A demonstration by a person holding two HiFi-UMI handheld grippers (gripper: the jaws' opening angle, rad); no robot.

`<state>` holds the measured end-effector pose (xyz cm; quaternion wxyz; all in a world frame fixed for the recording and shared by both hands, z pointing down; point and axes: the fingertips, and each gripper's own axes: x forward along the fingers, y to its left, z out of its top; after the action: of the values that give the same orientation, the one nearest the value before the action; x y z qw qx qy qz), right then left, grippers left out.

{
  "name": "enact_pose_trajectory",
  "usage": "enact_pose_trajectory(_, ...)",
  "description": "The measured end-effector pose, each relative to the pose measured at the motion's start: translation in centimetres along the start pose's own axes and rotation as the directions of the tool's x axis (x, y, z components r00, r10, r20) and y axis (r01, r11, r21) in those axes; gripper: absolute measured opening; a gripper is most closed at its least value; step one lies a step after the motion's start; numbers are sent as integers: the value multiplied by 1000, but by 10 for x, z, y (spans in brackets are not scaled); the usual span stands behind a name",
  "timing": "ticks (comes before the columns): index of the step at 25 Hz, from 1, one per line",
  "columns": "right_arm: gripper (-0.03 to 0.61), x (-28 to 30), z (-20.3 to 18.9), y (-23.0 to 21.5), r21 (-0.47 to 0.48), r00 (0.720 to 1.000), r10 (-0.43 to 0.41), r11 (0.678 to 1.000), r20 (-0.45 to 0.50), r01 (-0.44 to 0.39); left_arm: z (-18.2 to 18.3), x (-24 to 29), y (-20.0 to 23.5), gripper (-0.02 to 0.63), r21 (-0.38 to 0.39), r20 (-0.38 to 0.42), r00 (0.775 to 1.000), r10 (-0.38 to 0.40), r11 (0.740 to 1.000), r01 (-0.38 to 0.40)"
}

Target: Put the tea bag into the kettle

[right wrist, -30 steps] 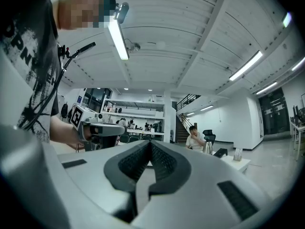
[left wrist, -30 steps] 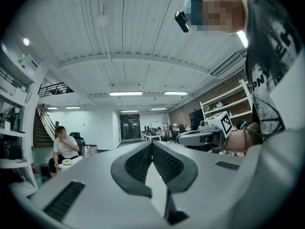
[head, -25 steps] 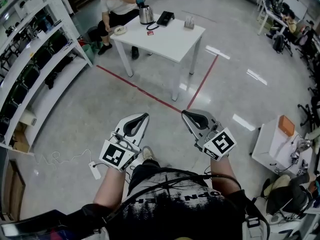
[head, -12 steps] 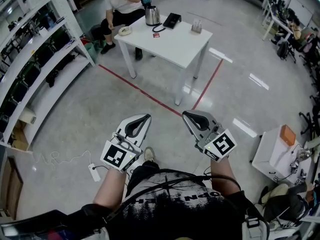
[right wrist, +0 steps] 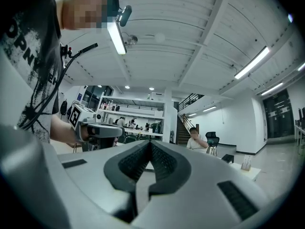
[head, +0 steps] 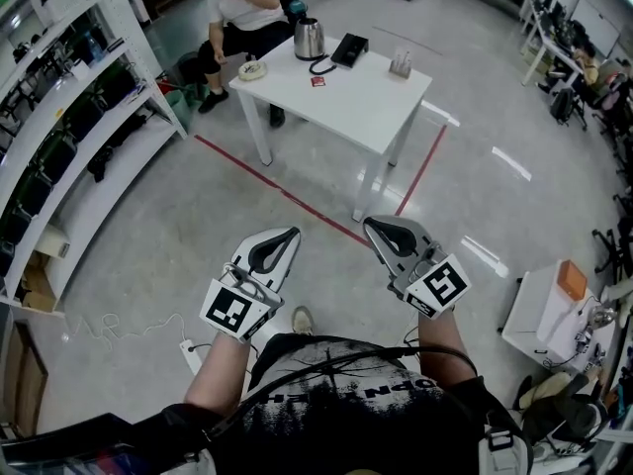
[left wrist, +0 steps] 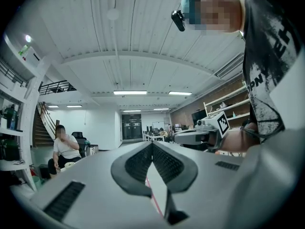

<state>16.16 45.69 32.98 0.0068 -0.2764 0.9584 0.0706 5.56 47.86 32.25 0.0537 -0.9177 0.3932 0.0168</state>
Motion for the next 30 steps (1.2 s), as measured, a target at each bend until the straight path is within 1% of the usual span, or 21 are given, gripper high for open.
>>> enact_pose_trajectory(3,10,22,-1,-7,3,1000,-10,1000,0,10,-7,2,27,11,6,-13,1000,-7,1000,7)
enact_pose_trajectory(9,11,63,-9,-23,8,999,-38,999,-16,39,-12,15,68,11,-19,-15,999,-49,999,48)
enact_pose_trajectory(12,11,86,-9,-29,7,998,-59,998,-13,59,-24,13,96,11,-11,-23,998,-56,998,56)
enact_pose_trajectory(15,11,104,-11,-33,3,997,-78,997,-12,78,-26,11,116,11,-21,-12,998,-68,997,68)
enact_pose_trajectory(18,11,121,-14,-37,0,996,-91,996,-10,91,-30,12,135,11,-9,-1,997,-80,997,80)
enact_pose_trajectory(21,11,132,-19,-41,-11,994,-105,994,-26,105,-33,12,148,11,-21,-3,996,-87,996,87)
enact_pose_trajectory(23,10,140,-19,-42,-18,994,-108,994,-31,107,-30,11,154,11,-31,9,996,-92,995,92)
enact_pose_trajectory(30,11,161,-28,-45,-26,995,-93,995,-45,92,-39,6,173,11,-53,10,997,-74,996,75)
